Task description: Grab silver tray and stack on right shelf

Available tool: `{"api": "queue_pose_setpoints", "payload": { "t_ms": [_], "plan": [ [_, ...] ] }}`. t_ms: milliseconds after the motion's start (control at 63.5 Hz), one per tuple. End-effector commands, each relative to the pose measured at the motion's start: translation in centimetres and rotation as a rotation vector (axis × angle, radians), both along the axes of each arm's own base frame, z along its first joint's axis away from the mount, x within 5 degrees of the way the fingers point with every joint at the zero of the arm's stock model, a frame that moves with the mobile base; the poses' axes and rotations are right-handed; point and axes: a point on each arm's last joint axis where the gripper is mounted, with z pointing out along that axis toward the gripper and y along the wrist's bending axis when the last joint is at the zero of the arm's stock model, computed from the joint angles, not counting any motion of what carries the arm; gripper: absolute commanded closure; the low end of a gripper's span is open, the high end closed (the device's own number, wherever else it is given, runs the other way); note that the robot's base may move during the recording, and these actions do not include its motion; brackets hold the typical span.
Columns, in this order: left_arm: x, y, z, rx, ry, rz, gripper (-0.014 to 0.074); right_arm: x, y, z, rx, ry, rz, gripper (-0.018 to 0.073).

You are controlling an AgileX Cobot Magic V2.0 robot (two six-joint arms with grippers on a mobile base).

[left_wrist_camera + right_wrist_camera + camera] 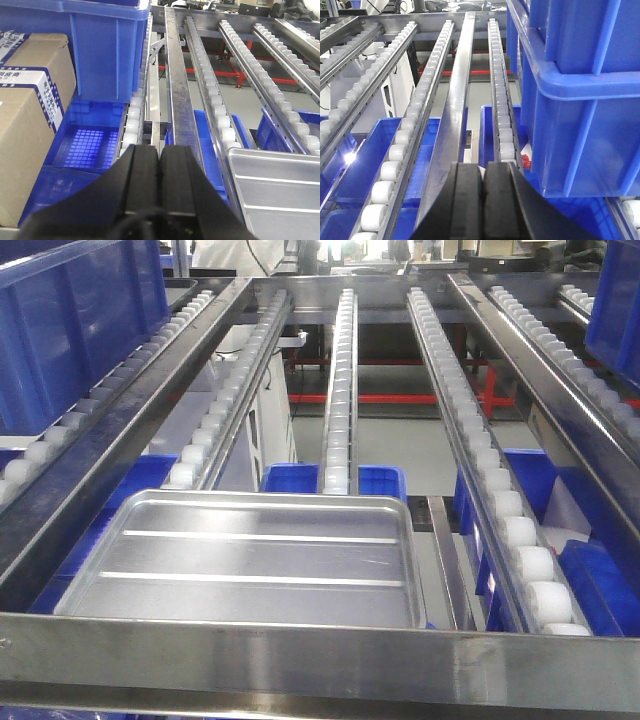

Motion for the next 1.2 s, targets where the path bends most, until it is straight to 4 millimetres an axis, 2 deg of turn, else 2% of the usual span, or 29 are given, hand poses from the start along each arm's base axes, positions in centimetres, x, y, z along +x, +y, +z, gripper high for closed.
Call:
{"api": "queue_pose_setpoints", "payload": {
  "t_ms": [0,709,835,945,1024,1181],
  "plan": [
    [-0.1,0.0,0.2,-0.018,-0.08,-0.008,0.0697,-0.3,0.0,1.5,-0.015,-0.129,-0.01,0.0503],
    [-0.1,0.0,0.2,-0.018,-0.08,-0.008,0.0697,-0.3,-0.1,1.6,-0.016,-0.136,-0.01,0.0503],
    [-0.2,0.0,1.0,-0.03,-0.162,-0.006,0.0697,-0.3,-0.1,1.8,-0.018,-0.152,-0.012,0.0503],
    [-0.5,0.1,3.0,-0.052,-0.303,-0.003,0.0697,-0.4,-0.1,2.3,-0.023,-0.211,-0.016,0.0503],
    [-1.1,0.2,5.6,-0.06,-0.351,-0.004,0.0697,-0.5,-0.1,2.6,-0.027,-0.244,-0.018,0.0503],
    [-2.4,0.3,11.8,-0.04,-0.227,-0.013,0.0697,-0.5,-0.1,2.6,-0.027,-0.249,-0.019,0.0503]
  ]
}}
